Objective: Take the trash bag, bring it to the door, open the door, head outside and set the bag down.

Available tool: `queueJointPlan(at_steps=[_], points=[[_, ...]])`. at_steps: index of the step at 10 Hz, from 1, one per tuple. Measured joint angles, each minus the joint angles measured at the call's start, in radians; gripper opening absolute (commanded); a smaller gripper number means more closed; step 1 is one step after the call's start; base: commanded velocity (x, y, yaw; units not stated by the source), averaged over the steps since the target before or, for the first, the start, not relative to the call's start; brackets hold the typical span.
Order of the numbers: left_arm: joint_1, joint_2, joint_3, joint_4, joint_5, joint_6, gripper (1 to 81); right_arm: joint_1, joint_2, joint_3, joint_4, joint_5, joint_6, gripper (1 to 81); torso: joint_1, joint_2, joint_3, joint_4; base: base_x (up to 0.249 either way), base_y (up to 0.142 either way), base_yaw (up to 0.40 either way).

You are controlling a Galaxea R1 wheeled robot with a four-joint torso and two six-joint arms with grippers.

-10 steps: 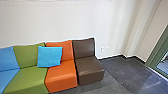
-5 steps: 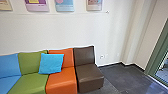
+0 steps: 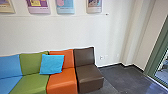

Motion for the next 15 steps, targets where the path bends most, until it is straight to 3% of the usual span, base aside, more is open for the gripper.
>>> queueJointPlan(at_steps=[5,12,15], points=[[0.000,0.010,-0.001,0.000,-0.013,0.000,1.0,0.001,0.075,-0.112,-0.007,0.003,0.000,81.1,-0.114,0.176,0.000,0.000,0.000,0.000,0.000],[-0.014,0.010,-0.001,-0.001,-0.029,0.000,1.0,0.005,0.081,-0.114,-0.018,0.008,0.000,81.1,-0.272,0.421,0.000,0.000,0.000,0.000,0.000],[-0.013,0.011,-0.001,-0.001,-0.027,0.000,1.0,0.005,0.081,-0.114,-0.020,0.008,0.000,81.1,-0.286,0.443,0.023,0.000,0.000,0.000,0.000]])
